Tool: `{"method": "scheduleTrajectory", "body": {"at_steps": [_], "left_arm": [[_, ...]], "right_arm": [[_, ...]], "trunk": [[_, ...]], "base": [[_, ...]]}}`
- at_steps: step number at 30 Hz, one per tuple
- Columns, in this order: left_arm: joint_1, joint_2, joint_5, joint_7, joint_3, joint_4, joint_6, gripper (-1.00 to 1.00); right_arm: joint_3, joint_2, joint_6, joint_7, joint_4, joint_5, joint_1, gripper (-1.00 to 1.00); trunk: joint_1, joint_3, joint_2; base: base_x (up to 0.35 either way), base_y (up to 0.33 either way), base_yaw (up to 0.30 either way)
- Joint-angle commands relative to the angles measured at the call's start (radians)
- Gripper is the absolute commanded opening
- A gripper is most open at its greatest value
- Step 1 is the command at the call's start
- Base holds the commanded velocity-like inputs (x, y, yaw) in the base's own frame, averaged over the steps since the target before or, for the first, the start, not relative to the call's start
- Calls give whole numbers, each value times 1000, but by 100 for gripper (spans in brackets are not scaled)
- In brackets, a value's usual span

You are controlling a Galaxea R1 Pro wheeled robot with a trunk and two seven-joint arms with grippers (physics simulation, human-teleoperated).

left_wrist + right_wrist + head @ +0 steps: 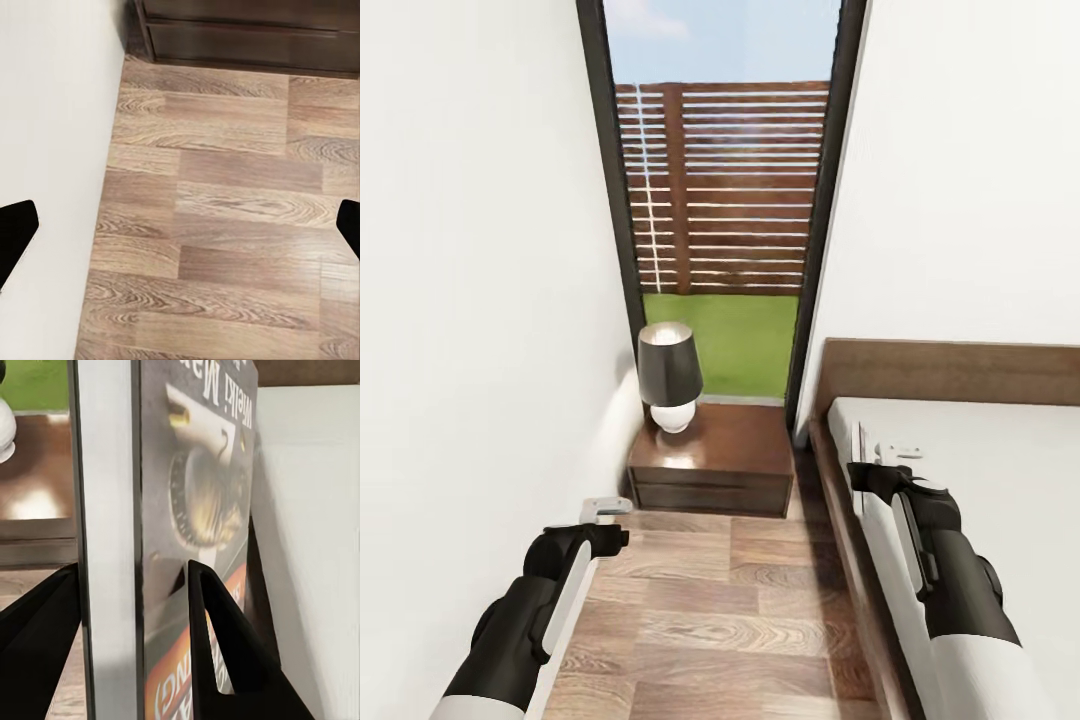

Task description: In the bedroom, move the book from the bed onto either nightstand, and place the two sandals side by side next to the bed.

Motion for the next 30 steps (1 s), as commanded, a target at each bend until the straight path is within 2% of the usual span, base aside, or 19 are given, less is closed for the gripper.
{"method": "scheduleTrajectory", "body": {"at_steps": [1,16,22,30], "left_arm": [[-1,0,5,7,-1,-1,4,100],[-1,0,3,8,-3,16,3,100],[-1,-15,1,14,-4,20,1,100],[-1,-18,-1,16,-4,21,0,100]], "right_arm": [[-3,1,4,10,-2,11,-1,-100],[-3,0,4,10,-2,10,-1,-100],[-3,0,4,11,-2,10,-1,-100],[-3,0,5,11,-3,10,-1,-100]], "trunk": [[1,-1,-1],[1,-1,-1],[1,-1,-1],[1,-1,-1]], "base": [[341,0,36],[341,0,5],[341,0,0],[339,-15,0]]}}
